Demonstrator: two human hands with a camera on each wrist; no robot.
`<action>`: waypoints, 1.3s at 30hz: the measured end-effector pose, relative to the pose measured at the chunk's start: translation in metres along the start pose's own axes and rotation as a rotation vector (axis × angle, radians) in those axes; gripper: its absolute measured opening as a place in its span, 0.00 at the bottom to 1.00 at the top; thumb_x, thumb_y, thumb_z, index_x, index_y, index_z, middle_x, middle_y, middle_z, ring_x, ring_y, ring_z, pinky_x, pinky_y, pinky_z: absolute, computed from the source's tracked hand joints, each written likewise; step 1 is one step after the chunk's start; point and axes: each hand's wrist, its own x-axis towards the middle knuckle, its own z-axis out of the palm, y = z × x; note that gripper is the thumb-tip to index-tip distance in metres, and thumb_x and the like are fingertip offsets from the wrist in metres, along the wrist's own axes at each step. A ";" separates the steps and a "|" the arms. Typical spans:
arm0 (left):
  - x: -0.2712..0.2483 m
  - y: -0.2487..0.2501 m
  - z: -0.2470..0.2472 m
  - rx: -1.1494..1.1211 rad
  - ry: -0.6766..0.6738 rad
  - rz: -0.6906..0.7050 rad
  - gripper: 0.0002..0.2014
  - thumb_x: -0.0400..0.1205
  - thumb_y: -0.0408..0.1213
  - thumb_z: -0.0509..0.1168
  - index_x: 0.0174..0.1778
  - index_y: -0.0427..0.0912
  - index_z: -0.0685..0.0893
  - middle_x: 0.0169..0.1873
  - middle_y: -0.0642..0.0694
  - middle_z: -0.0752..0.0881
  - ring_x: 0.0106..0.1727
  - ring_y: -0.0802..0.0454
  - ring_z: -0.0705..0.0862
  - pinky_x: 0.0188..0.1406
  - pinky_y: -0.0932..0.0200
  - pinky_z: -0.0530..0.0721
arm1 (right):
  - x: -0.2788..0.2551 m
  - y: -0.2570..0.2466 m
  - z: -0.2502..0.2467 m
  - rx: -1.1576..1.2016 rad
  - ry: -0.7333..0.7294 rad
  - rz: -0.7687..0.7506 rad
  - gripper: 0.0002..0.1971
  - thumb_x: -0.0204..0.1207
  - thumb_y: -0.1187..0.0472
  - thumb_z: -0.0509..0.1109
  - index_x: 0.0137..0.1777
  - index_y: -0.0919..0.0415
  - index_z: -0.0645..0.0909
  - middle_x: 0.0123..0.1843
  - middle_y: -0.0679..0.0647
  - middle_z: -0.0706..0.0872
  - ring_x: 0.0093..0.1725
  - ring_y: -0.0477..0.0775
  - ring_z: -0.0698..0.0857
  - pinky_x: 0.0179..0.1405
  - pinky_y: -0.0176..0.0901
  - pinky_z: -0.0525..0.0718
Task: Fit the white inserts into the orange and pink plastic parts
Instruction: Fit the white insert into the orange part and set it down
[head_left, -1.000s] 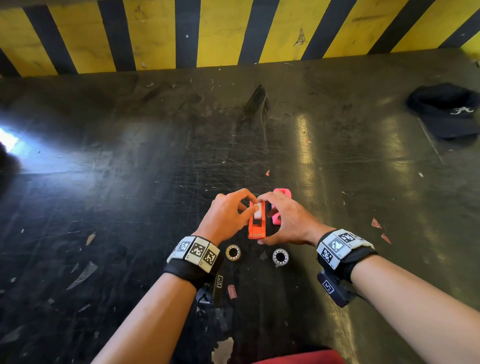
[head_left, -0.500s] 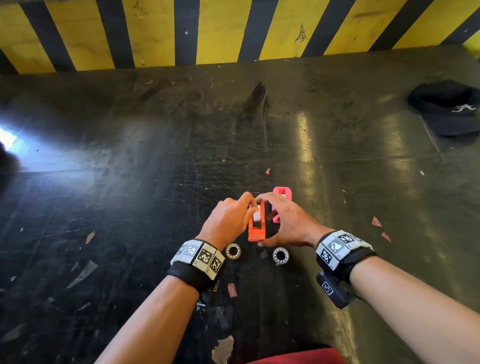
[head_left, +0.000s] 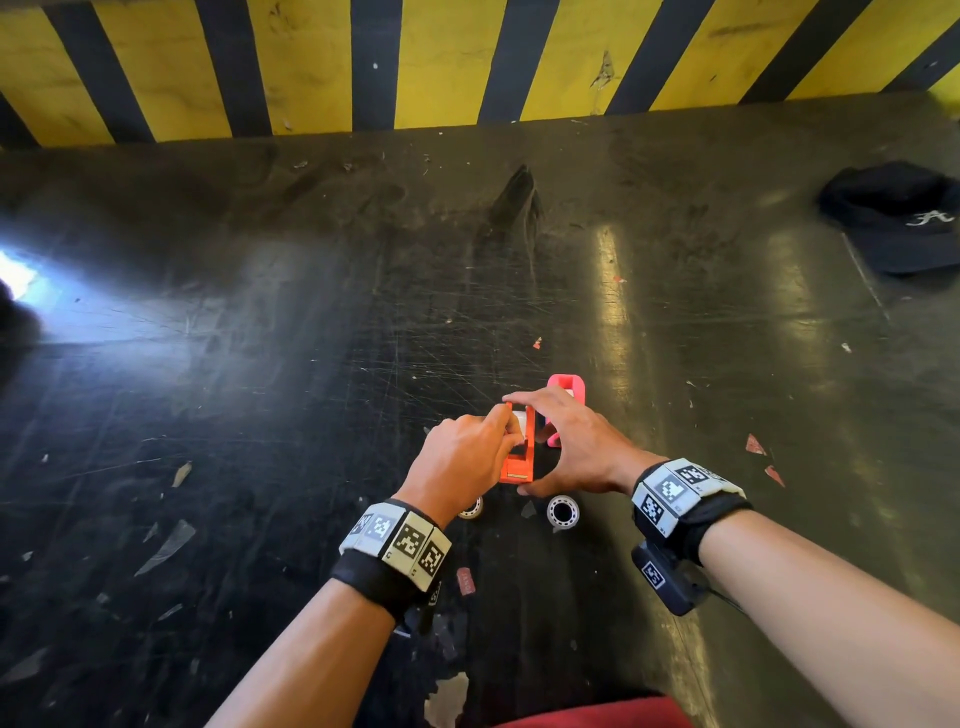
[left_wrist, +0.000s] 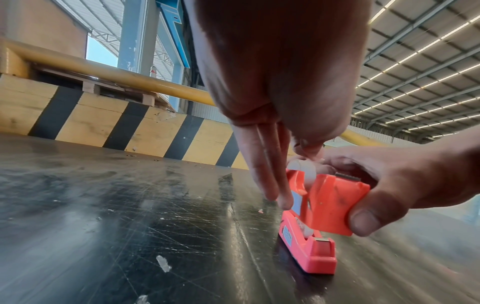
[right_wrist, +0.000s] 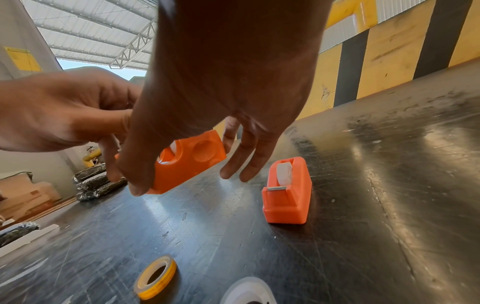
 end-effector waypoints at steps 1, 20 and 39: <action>-0.002 0.000 0.000 -0.009 -0.006 -0.004 0.13 0.93 0.48 0.56 0.68 0.46 0.78 0.53 0.45 0.91 0.42 0.49 0.85 0.41 0.58 0.76 | 0.000 -0.001 0.000 0.001 -0.006 0.002 0.57 0.55 0.45 0.92 0.84 0.37 0.64 0.76 0.43 0.72 0.68 0.47 0.77 0.67 0.59 0.86; -0.029 -0.015 0.006 -0.325 -0.146 0.070 0.07 0.90 0.43 0.64 0.59 0.46 0.83 0.59 0.56 0.85 0.50 0.52 0.90 0.54 0.49 0.91 | 0.007 0.003 -0.005 -0.008 -0.067 -0.009 0.57 0.55 0.40 0.91 0.85 0.41 0.66 0.74 0.46 0.72 0.72 0.49 0.74 0.68 0.57 0.85; -0.034 -0.015 0.016 -0.665 0.034 0.078 0.09 0.77 0.29 0.75 0.47 0.49 0.90 0.71 0.53 0.86 0.52 0.58 0.95 0.44 0.70 0.90 | 0.003 0.009 -0.007 0.067 0.000 -0.019 0.58 0.53 0.43 0.93 0.83 0.42 0.66 0.78 0.45 0.74 0.74 0.49 0.77 0.68 0.59 0.87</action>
